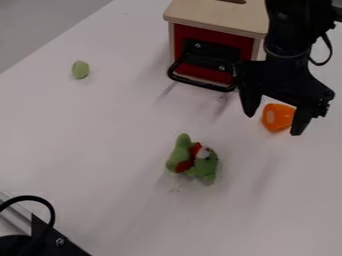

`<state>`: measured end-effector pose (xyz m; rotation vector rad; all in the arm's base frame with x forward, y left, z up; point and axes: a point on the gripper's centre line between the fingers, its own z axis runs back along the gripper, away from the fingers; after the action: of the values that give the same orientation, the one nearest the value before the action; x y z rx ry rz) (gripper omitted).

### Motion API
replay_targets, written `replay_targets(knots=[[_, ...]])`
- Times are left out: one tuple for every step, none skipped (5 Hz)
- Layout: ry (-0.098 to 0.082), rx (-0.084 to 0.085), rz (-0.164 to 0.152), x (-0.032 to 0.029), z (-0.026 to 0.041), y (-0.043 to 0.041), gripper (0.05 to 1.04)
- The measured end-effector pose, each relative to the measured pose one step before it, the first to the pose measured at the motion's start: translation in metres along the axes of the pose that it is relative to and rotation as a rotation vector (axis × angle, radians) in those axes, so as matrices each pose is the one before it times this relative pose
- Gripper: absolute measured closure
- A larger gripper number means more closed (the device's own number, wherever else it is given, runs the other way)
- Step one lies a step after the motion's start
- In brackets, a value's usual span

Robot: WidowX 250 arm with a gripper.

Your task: Put the green object in the middle of the table

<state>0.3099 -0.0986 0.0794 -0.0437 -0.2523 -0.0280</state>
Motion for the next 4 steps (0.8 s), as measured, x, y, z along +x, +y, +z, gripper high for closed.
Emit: replay_targets(knots=[[0.0334, 0.0063, -0.0009, -0.00646, -0.00836, 0.00058, 0.084], [0.0532, -0.0207, 0.0776, -0.00413, -0.00186, 0.02329, 0.084], [-0.0308, 0.0083, 0.1355, 0.00004, 0.0132, 0.03332, 0.084], [-0.0395, 0.0157, 0.1113, 0.00083, 0.01611, 0.03121, 0.084]])
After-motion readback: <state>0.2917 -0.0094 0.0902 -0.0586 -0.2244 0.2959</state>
